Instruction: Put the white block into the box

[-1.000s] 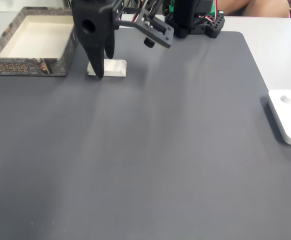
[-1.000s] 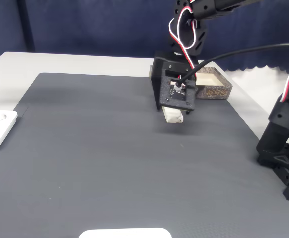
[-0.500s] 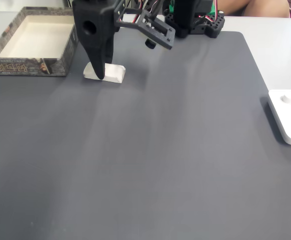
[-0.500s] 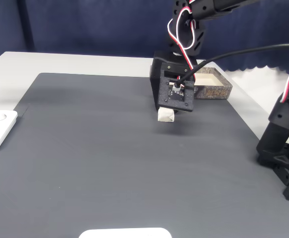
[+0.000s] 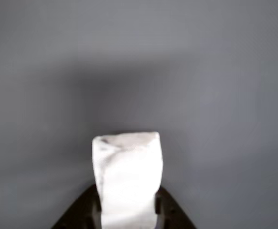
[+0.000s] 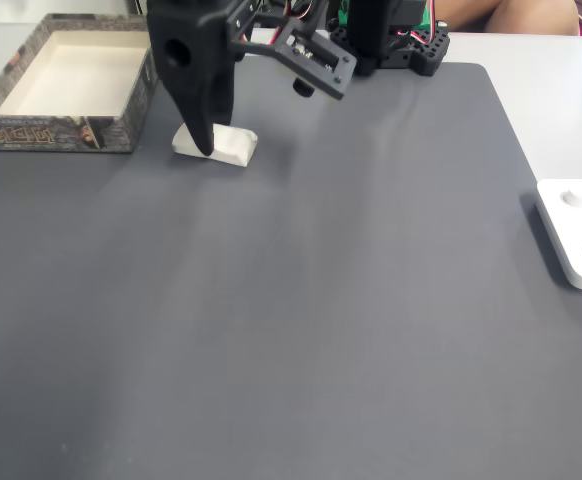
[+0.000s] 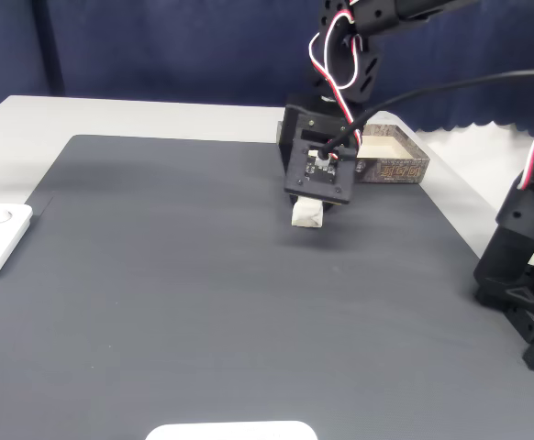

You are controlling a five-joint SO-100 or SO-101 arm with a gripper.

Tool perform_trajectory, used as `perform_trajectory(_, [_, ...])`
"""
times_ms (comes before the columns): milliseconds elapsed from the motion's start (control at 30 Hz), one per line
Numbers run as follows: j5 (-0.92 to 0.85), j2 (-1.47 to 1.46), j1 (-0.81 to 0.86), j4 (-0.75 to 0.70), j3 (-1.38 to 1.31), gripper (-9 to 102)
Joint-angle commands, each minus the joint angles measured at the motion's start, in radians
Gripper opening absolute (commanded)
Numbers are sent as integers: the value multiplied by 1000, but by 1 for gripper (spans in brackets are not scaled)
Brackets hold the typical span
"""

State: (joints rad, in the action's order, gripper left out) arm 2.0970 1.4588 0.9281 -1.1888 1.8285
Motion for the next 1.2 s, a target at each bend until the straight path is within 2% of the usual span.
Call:
perform_trajectory(0, [-72, 163, -26, -41, -21, -2])
perform_trajectory(267, [-252, 278, 29, -207, -83, -2])
perform_trajectory(500, [-494, 245, 147, -368, -279, -2])
perform_trajectory(933, [-735, -43, 383, -402, -660, -2])
perform_trajectory(1167, [-746, -239, 431, -391, -821, -2])
